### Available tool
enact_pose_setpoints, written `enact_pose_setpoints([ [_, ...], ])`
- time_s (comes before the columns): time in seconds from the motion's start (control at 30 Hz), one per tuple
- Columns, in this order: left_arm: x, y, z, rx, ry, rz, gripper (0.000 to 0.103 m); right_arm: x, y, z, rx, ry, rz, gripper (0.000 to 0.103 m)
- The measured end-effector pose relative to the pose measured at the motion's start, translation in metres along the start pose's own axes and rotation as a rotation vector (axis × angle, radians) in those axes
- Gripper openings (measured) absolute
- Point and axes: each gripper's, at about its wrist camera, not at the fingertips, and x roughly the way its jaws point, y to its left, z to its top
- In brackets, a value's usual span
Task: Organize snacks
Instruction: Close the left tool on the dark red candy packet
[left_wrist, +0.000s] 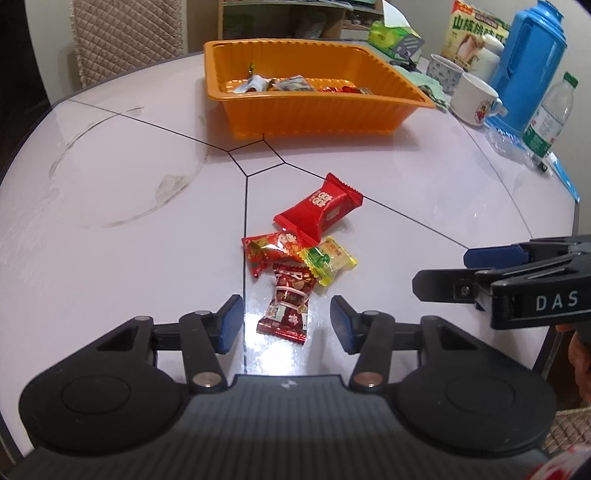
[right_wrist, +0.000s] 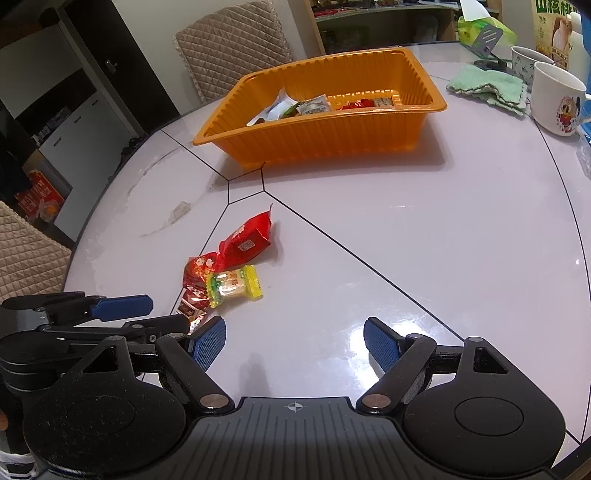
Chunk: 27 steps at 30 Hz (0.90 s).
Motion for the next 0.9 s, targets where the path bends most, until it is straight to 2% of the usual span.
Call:
enact_pose_setpoints([
  [0.17, 0.010, -0.003, 0.002, 0.038, 0.008, 0.010, 0.044, 0.002, -0.003, 0.000, 0.010, 0.006, -0.005, 0.081],
  [0.57, 0.024, -0.004, 0.007, 0.062, 0.025, 0.004, 0.033, 0.004, -0.008, 0.000, 0.030, 0.012, -0.009, 0.082],
  [0.63, 0.024, -0.004, 0.008, 0.060, 0.024, 0.004, 0.030, 0.004, -0.008, 0.000, 0.030, 0.013, -0.006, 0.081],
  [0.7, 0.024, -0.003, 0.008, 0.059, 0.024, 0.002, 0.021, 0.005, -0.008, 0.001, 0.028, 0.013, -0.002, 0.081],
  [0.9, 0.019, 0.005, 0.005, 0.017, 0.033, 0.004, 0.019, 0.009, -0.003, 0.001, 0.009, 0.013, 0.017, 0.081],
])
